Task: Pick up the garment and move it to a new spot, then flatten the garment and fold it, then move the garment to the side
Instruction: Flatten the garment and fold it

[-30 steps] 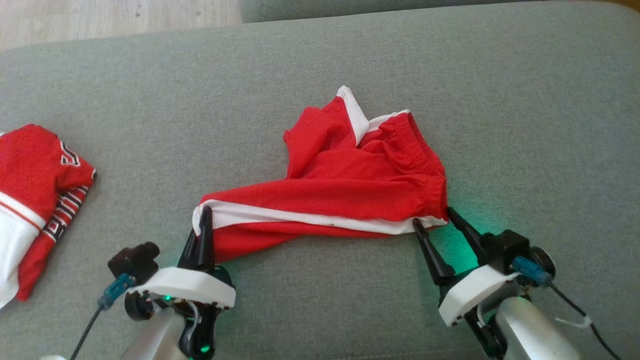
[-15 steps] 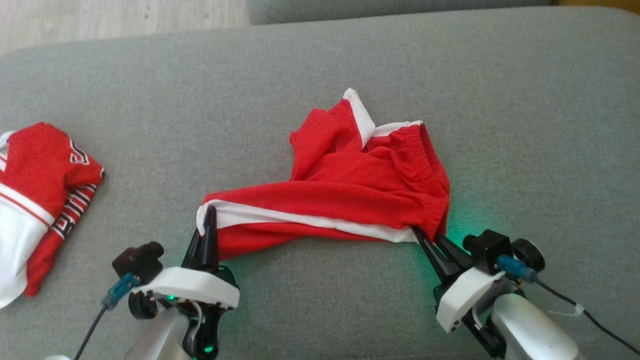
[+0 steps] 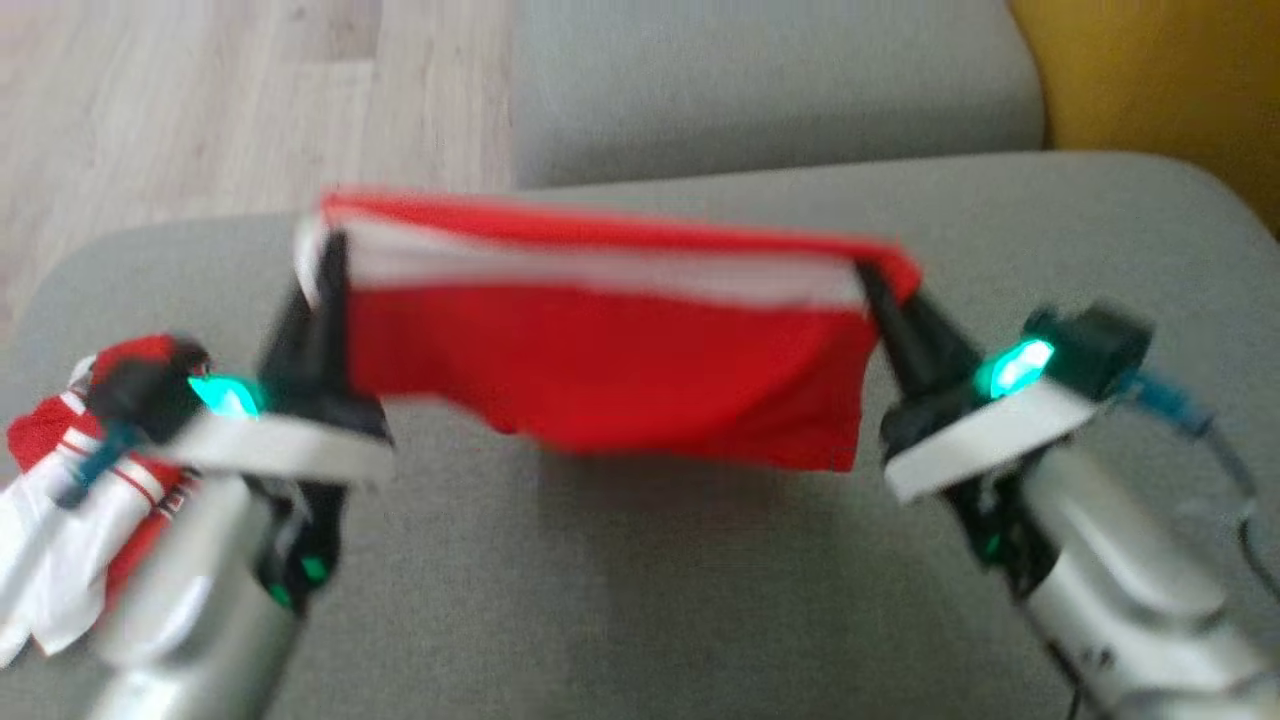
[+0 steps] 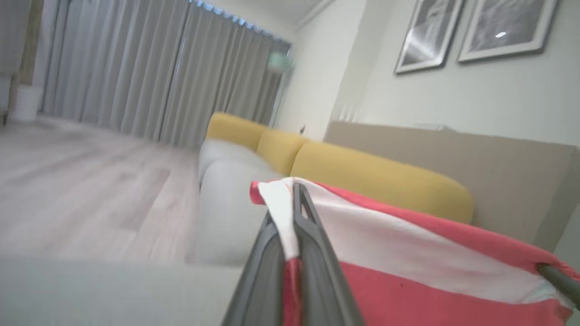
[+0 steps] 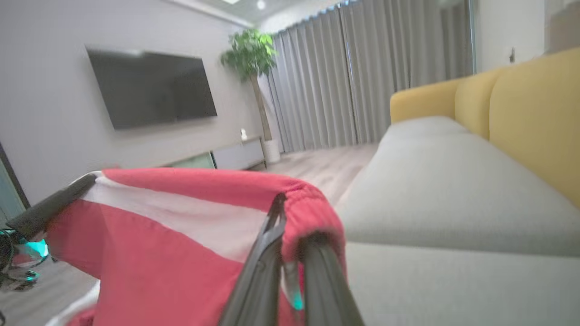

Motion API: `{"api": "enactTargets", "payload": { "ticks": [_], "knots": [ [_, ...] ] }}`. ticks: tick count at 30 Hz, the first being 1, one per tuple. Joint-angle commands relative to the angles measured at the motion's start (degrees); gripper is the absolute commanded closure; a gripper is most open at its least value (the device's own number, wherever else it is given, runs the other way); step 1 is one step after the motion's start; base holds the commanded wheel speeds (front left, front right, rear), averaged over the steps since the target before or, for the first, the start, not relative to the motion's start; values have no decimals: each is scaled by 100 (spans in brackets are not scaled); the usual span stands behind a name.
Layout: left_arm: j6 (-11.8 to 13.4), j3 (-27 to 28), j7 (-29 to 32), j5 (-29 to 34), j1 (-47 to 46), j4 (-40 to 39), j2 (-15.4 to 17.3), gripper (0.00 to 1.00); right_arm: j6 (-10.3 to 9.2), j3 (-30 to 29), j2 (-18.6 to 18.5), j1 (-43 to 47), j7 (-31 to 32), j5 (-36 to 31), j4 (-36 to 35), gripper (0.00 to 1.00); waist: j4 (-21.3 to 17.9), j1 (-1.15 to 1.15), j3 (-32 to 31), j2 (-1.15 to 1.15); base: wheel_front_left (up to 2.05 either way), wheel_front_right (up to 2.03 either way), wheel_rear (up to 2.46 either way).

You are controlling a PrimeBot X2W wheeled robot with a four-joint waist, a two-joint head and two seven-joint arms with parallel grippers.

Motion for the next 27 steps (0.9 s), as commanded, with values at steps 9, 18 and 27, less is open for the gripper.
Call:
{"api": "enactTargets", "payload": {
  "ticks": [9, 18, 27],
  "knots": [
    [9, 200, 243, -88, -1698, -516, 797, 100, -4, -307, -531, -1364, 659, 1289, -555, 100, 149, 1, -101, 0, 0, 0, 0],
    [39, 155, 340, -11, -2819, 502, 512, 100, -4, -175, -352, -2789, 1002, 1122, 514, 100, 166, 1, 1070, 0, 0, 0, 0],
    [22, 550, -25, 556, -3954, 1068, -34, 100, -4, 81, -212, -4303, 54, 240, 1790, 100, 259, 1, 1743, 0, 0, 0, 0]
  ]
}}
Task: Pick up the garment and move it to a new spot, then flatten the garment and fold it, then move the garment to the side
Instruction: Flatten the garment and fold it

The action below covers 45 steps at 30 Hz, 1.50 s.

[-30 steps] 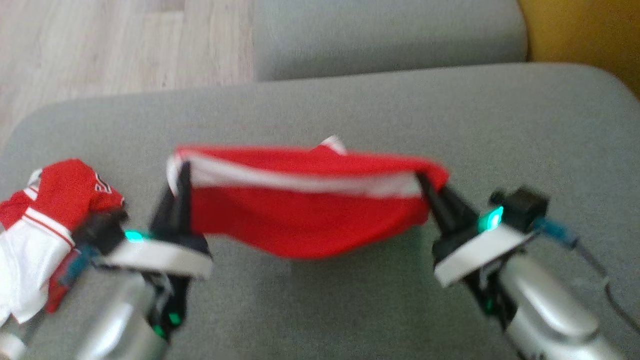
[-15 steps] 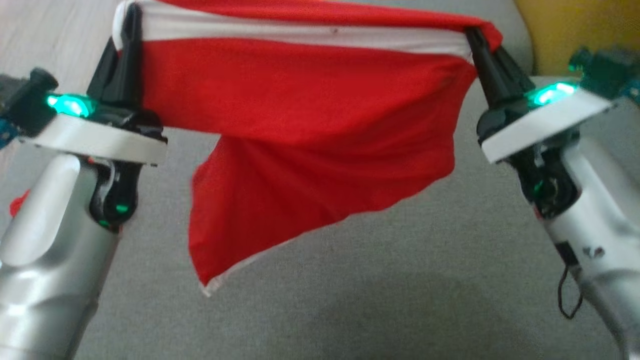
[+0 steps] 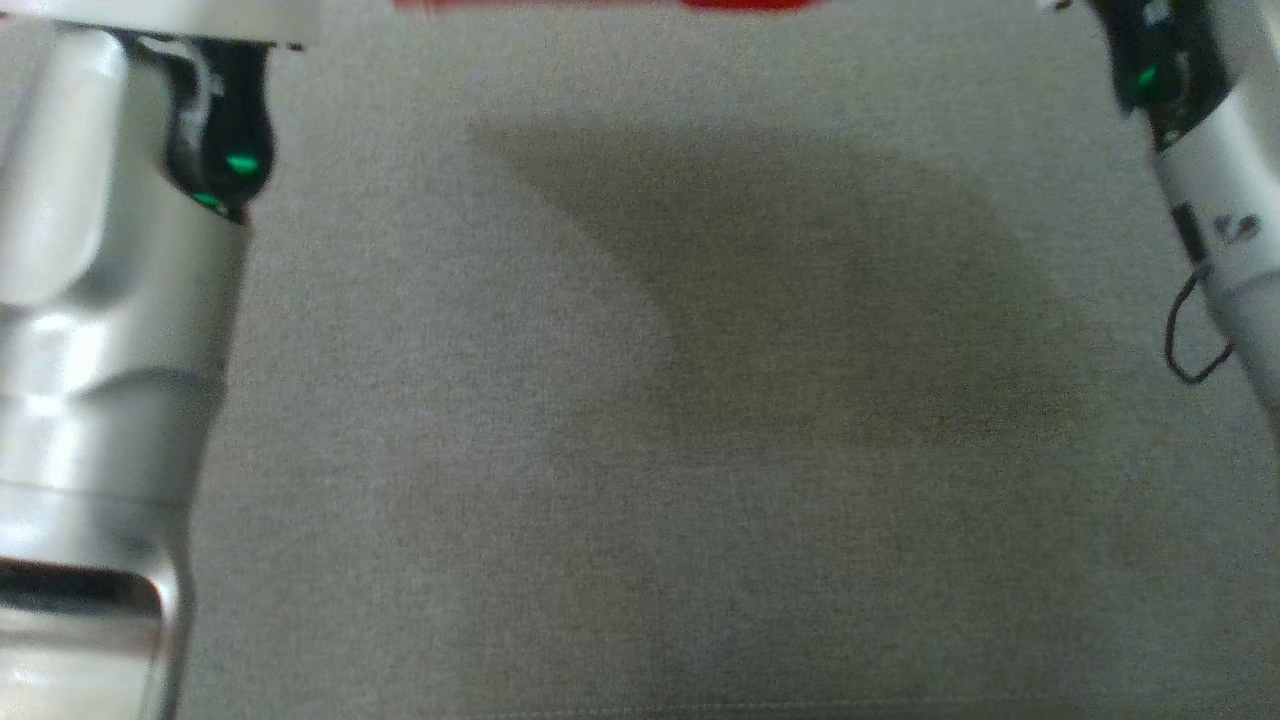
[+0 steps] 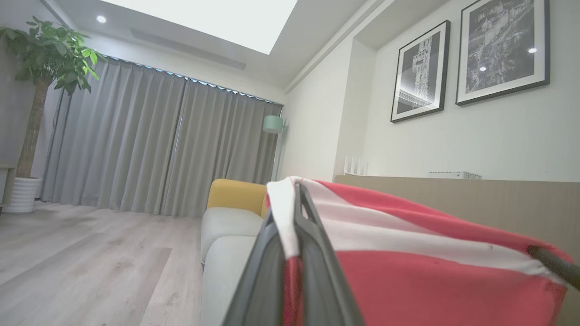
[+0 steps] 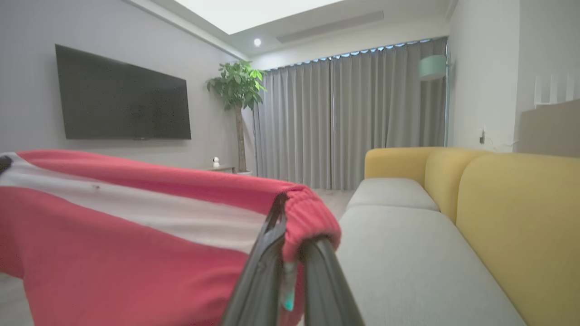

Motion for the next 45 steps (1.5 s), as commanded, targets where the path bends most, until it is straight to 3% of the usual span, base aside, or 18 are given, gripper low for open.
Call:
{"api": "enactTargets", "payload": {
  "ticks": [1, 8, 16, 29, 35, 42, 45],
  "knots": [
    [19, 239, -23, 67, 26, -140, 218, 100, -4, 44, 84, 162, -49, -9, -33, 100, 59, -3, 120, 0, 0, 0, 0],
    [12, 397, -26, -167, 1869, -156, -175, 100, -4, 1000, 74, 1404, -103, 186, 152, 100, 27, -3, 105, 0, 0, 0, 0],
    [11, 440, -26, -489, 4013, -92, -663, 100, -4, 1808, 83, 3146, -105, 1074, -71, 100, -61, -3, -101, 0, 0, 0, 0],
    [10, 949, -27, -465, 6045, -628, -1006, 100, -4, 2006, -251, 4937, -106, 2002, -807, 100, -84, -3, -1246, 0, 0, 0, 0],
    [10, 715, -27, -352, 5778, -1039, -757, 100, -4, 1767, -256, 4884, -106, 2376, -1265, 100, -164, -3, -1167, 0, 0, 0, 0],
    [10, -352, -27, -726, 3915, -793, 112, 100, -4, 1432, 54, 3962, 374, 3484, -1374, 100, -252, -3, -436, 0, 0, 0, 0],
    [10, -653, 45, -1091, 3307, -556, 306, 100, -4, 1351, 135, 3617, 527, 3690, -1289, 100, -278, -3, -192, 0, 0, 0, 0]
  ]
}}
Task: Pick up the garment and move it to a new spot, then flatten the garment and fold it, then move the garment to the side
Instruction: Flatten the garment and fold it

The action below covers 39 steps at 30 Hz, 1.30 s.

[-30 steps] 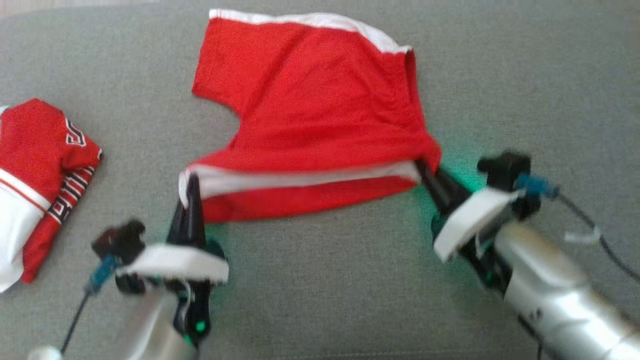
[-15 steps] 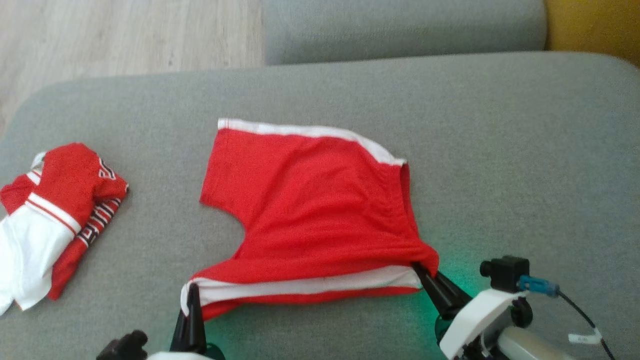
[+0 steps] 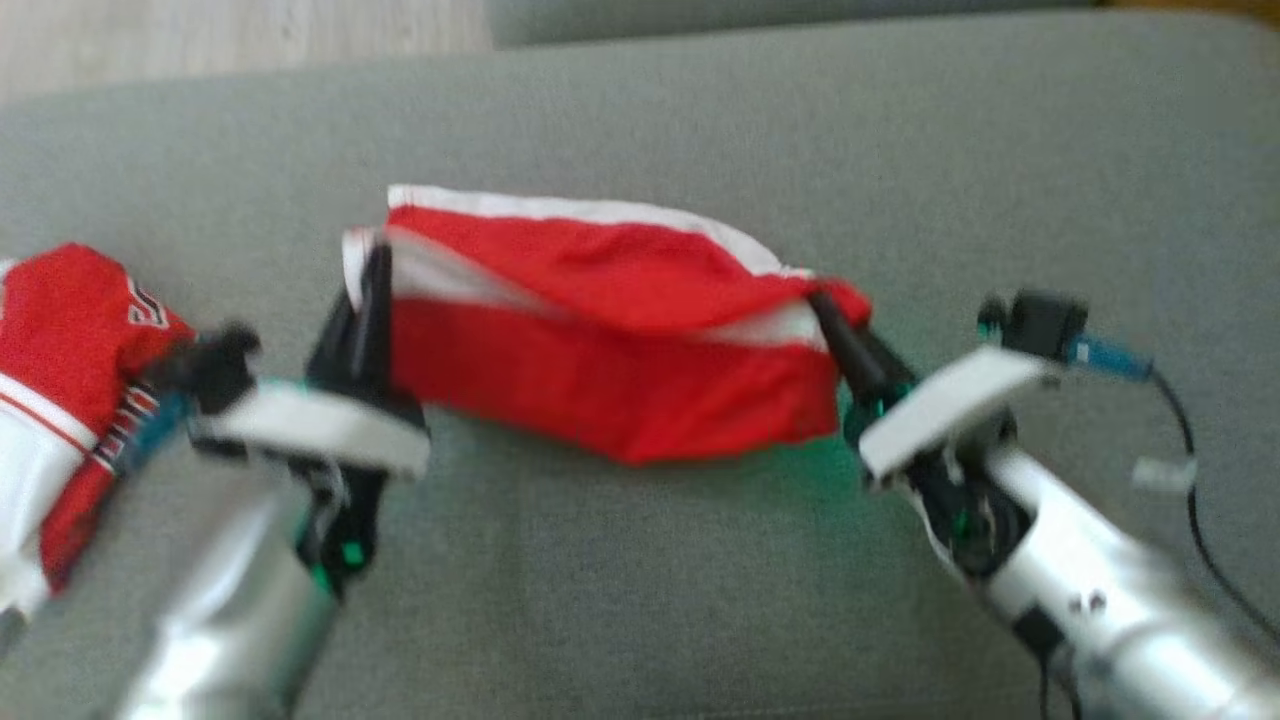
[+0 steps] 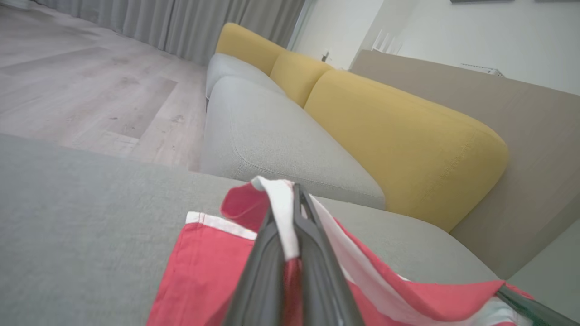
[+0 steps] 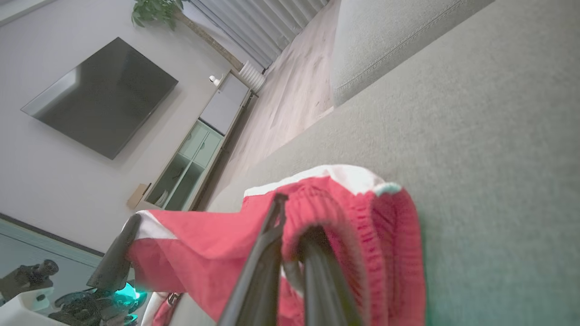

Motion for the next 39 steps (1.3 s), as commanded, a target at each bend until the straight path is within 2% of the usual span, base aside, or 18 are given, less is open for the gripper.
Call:
{"api": "enactTargets", "payload": {
  "ticks": [1, 9, 19, 20, 21, 22, 23, 27, 29, 34, 36, 39],
  "knots": [
    [9, 123, 6, -77, -290, -61, 215, 100, -4, -6, 19, -155, 8, 12, -96, 100, -65, -2, 369, 0, 0, 0, 0],
    [9, -731, 80, -937, -1795, 708, 673, 100, -4, 40, 338, -1105, 78, 128, 560, 100, -184, -2, 1117, 0, 0, 0, 0],
    [9, -1417, -52, -1510, -2413, 1509, 822, 100, -4, 287, 444, -1417, -28, 288, 738, 100, -241, -2, 1451, 0, 0, 0, 0],
    [9, -1497, -59, -1523, -2418, 1581, 821, 100, -4, 320, 444, -1426, -48, 290, 761, 53, -245, -2, 1444, 0, 0, 0, 0],
    [9, -1574, -67, -1532, -2412, 1647, 822, 100, -4, 366, 438, -1441, -79, 266, 790, 0, -245, -2, 1431, 0, 0, 0, 0],
    [9, -1631, -75, -1558, -2396, 1704, 815, 60, -4, 410, 430, -1444, -123, 241, 817, 0, -243, -2, 1405, 0, 0, 0, 0],
    [9, -1662, -83, -1592, -2375, 1769, 805, 0, -4, 453, 414, -1437, -177, 212, 842, 0, -239, -2, 1366, 0, 0, 0, 0],
    [9, -1670, -105, -1626, -2241, 1967, 769, 0, -4, 598, 286, -1332, -408, 80, 947, 0, -206, -2, 1138, 0, 0, 0, 0],
    [9, -1535, -107, -1426, -2144, 2050, 785, 0, -4, 646, 215, -1245, -517, -17, 1021, 0, -194, -2, 995, 0, 0, 0, 0],
    [42, -639, -109, -698, -1627, 2181, 632, 0, -4, 576, 82, -975, -669, -379, 1342, 0, -166, -2, 601, 0, 0, 0, 0],
    [109, -238, -109, -318, -1311, 2112, 518, 0, -4, 301, 54, -888, -679, -675, 1460, 0, -163, -2, 447, 0, 0, 0, 0],
    [296, 395, -110, 310, -809, 1850, 327, 0, -4, -486, 40, -677, -681, -1564, 1511, 0, -149, -2, 255, 0, 0, 0, 0]
  ]
}}
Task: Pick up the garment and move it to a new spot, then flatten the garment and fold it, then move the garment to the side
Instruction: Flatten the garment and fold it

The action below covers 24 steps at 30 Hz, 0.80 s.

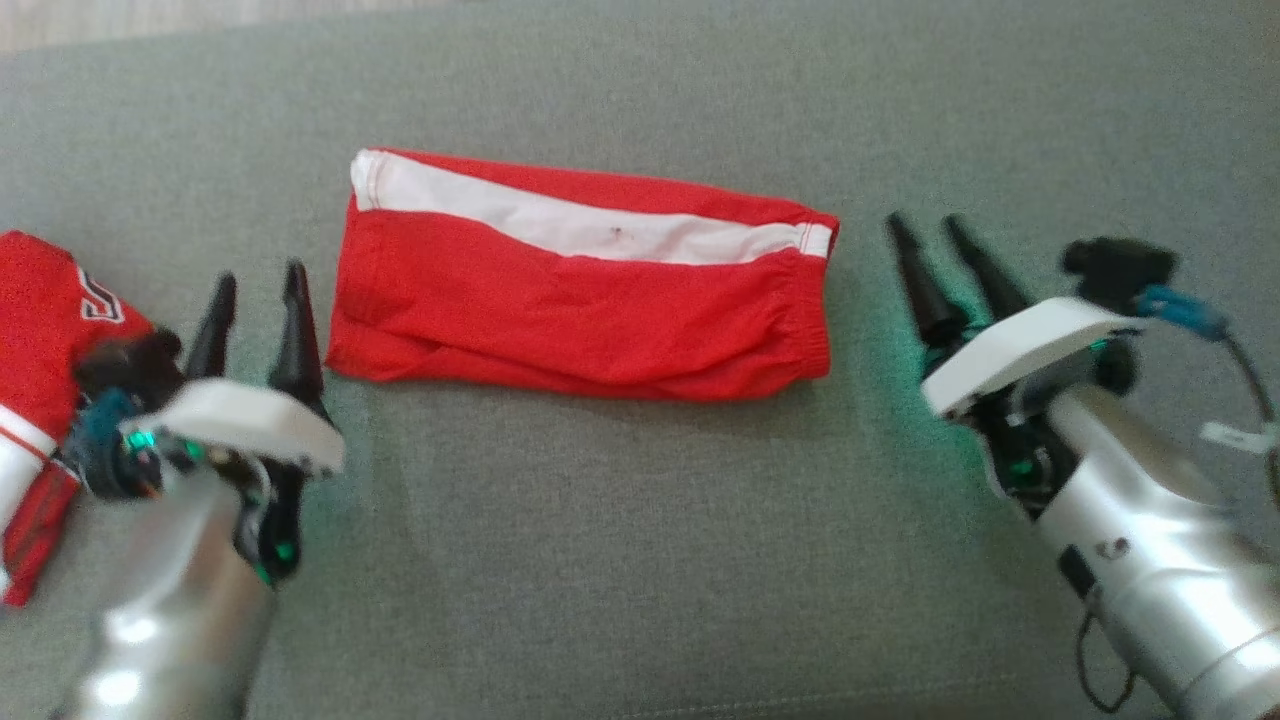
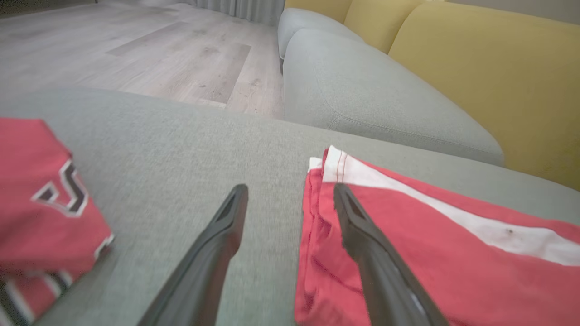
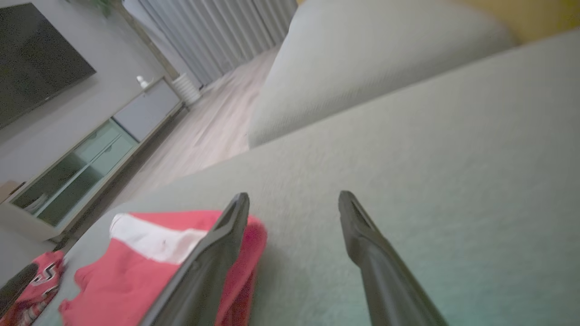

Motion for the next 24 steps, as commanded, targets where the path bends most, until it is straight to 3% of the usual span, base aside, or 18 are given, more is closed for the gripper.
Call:
{"api": "enactTargets", "payload": {
  "ticks": [1, 3, 4, 9, 14, 19, 24],
  "knots": [
    [80, 493, -54, 372, 159, -293, 49, 0, -4, -529, -11, 177, -76, -655, -119, 0, 25, 1, -226, 0, 0, 0, 0],
    [181, 841, -54, 782, 487, -499, -104, 0, -4, -1136, 63, 455, -77, -1506, -230, 0, 36, 1, -341, 0, 0, 0, 0],
    [181, 841, -54, 782, 487, -499, -104, 0, -4, -1136, 63, 455, -77, -1506, -230, 0, 36, 1, -341, 0, 0, 0, 0],
    [272, 1605, -54, 1612, 1231, -894, -515, 0, -4, -2582, 510, 1346, -78, -3332, -664, 0, 55, 1, -610, 0, 0, 0, 0],
    [316, 2225, -54, 2304, 1912, -1245, -969, 0, -4, -3488, 979, 2110, -78, -4648, -1051, 0, 65, 1, -846, 0, 0, 0, 0],
    [245, 2802, -54, 2674, 2490, -1501, -1315, 0, -4, -3863, 1237, 2570, -78, -5247, -1262, 0, 53, 1, -969, 0, 0, 0, 0],
    [108, 3032, -54, 2920, 2727, -1596, -1437, 0, -4, -3979, 1326, 2733, -78, -5440, -1335, 0, 32, 1, -964, 0, 0, 0, 0]
  ]
}}
